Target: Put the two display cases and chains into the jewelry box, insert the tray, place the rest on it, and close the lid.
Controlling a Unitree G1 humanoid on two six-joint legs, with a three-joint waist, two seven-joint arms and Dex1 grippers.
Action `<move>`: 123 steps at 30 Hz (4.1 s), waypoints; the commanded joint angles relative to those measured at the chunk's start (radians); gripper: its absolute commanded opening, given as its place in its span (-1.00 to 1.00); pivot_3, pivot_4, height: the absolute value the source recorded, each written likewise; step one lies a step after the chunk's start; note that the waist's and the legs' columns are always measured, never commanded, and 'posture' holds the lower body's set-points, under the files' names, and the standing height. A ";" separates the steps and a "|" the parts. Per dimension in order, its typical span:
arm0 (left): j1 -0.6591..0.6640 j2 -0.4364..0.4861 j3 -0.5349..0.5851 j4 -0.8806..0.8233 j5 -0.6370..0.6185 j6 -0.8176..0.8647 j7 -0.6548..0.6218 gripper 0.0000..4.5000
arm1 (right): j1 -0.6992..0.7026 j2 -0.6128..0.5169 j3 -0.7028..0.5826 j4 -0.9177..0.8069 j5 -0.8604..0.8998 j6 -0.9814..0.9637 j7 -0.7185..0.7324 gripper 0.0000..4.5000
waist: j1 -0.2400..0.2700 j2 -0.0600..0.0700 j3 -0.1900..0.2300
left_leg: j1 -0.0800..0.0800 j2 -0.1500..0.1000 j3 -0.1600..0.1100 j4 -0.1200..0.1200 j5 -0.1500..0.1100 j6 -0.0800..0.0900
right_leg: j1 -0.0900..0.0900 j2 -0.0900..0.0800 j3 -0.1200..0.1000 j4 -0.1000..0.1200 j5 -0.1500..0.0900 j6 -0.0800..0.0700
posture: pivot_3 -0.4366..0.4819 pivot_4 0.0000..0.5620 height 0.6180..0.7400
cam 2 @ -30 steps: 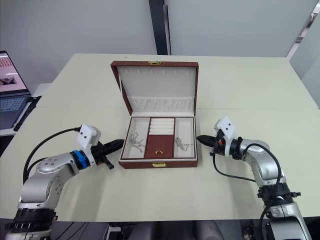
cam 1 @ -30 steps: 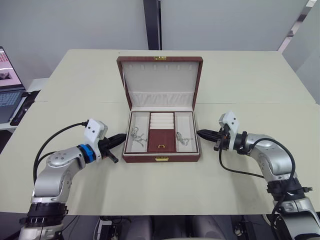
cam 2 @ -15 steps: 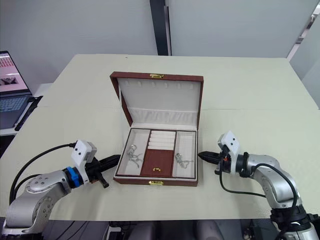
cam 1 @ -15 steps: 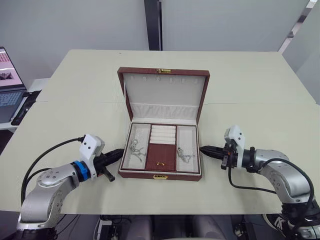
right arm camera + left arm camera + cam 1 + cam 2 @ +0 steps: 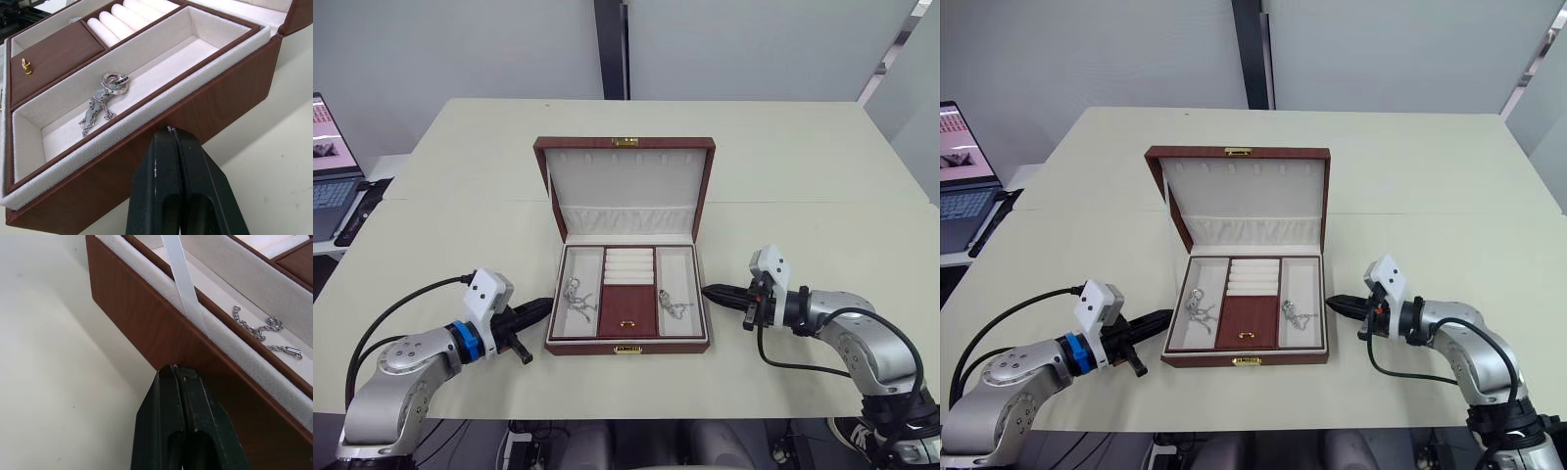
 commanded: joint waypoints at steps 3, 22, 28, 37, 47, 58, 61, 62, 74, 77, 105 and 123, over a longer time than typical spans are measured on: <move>0.031 -0.028 0.051 -0.006 -0.001 -0.158 -0.020 -1.00 | -0.006 0.003 -0.035 0.010 0.036 -0.030 -0.003 -0.99 | 0.001 0.000 0.000 | 0.000 0.000 0.000 0.000 0.000 0.000 | 0.000 0.000 0.000 0.000 0.000 0.000 | -0.05 -0.47 1.00; 0.651 -0.357 0.243 -0.438 -0.160 -0.550 -0.022 -1.00 | -0.580 -0.002 -0.101 0.874 -0.120 -0.467 0.050 -0.99 | -0.007 -0.001 0.001 | 0.004 0.000 0.005 0.000 0.000 0.000 | 0.003 0.000 0.004 -0.002 0.001 -0.001 | -0.05 -0.47 1.00; 0.714 -0.396 0.221 -0.484 -0.130 -0.606 0.015 -1.00 | -0.763 0.070 -0.085 1.114 -0.165 -0.584 0.079 -0.99 | -0.014 -0.001 0.001 | 0.003 -0.001 0.006 0.000 0.000 0.000 | 0.003 0.000 0.005 -0.002 0.001 -0.001 | -0.05 -0.47 1.00; 0.746 -0.415 0.170 -0.501 -0.094 -0.661 0.056 -1.00 | -0.946 0.163 -0.087 1.343 -0.228 -0.725 0.074 -0.99 | -0.024 -0.001 0.001 | 0.003 0.000 0.007 -0.001 0.000 0.000 | 0.002 0.000 0.006 -0.002 0.001 -0.001 | -0.05 -0.47 1.00; 0.741 -0.407 0.152 -0.507 -0.118 -0.680 0.093 -1.00 | -1.007 0.219 -0.113 1.374 -0.218 -0.739 0.154 -0.99 | -0.023 0.000 0.001 | 0.003 0.001 0.007 -0.001 0.000 0.000 | 0.001 0.000 0.005 -0.001 0.001 -0.001 | -0.05 -0.47 1.00; 0.703 -0.376 0.146 -0.590 -0.156 -0.612 0.200 -1.00 | -0.979 0.225 -0.118 1.338 -0.208 -0.717 0.216 -0.99 | -0.023 0.000 0.001 | 0.003 0.001 0.007 -0.001 0.000 0.000 | 0.001 0.000 0.005 -0.001 0.001 -0.001 | -0.05 -0.47 1.00; 0.693 -0.359 0.146 -0.588 -0.157 -0.608 0.202 -1.00 | -0.971 0.229 -0.118 1.303 -0.189 -0.684 0.269 -0.99 | -0.023 0.000 0.001 | 0.003 0.001 0.007 -0.001 0.000 0.000 | 0.001 0.000 0.005 -0.001 0.001 -0.001 | -0.05 -0.47 1.00; 0.693 -0.354 0.147 -0.586 -0.157 -0.607 0.200 -1.00 | -0.965 0.230 -0.116 1.285 -0.181 -0.666 0.294 -0.99 | -0.023 0.000 0.001 | 0.003 0.001 0.007 -0.001 0.000 0.000 | 0.001 0.000 0.005 -0.001 0.001 -0.001 | -0.05 -0.47 1.00; 0.724 -0.354 0.155 -0.545 -0.156 -0.628 0.166 -1.00 | -0.850 0.208 -0.054 1.000 -0.126 -0.477 0.465 -0.99 | -0.022 0.000 0.002 | 0.003 0.001 0.006 -0.001 0.000 0.000 | 0.001 0.000 0.005 -0.001 0.001 -0.001 | -0.05 -0.47 1.00; 0.729 -0.353 0.154 -0.551 -0.158 -0.624 0.169 -1.00 | -0.844 0.202 -0.051 0.987 -0.130 -0.462 0.461 -0.99 | -0.022 0.000 0.002 | 0.003 0.001 0.006 -0.001 0.000 0.000 | 0.001 0.000 0.004 -0.001 0.001 -0.001 | -0.05 -0.47 1.00; 0.297 -0.015 0.273 -0.220 -0.262 -0.116 0.337 0.86 | -0.460 -0.076 -0.130 0.713 -0.108 -0.411 0.374 0.53 | -0.005 0.001 0.002 | 0.003 0.000 0.003 -0.001 0.000 0.000 | 0.002 0.000 0.002 -0.001 0.001 -0.001 | -0.05 -0.47 1.00; -0.108 0.191 0.179 0.412 -0.054 -0.180 -0.009 1.00 | -0.083 -0.220 -0.315 0.525 -0.041 -0.377 0.207 0.98 | -0.005 0.002 0.002 | 0.003 0.000 0.006 -0.001 0.000 0.000 | 0.001 -0.001 0.001 -0.001 0.001 -0.001 | -0.05 -0.47 1.00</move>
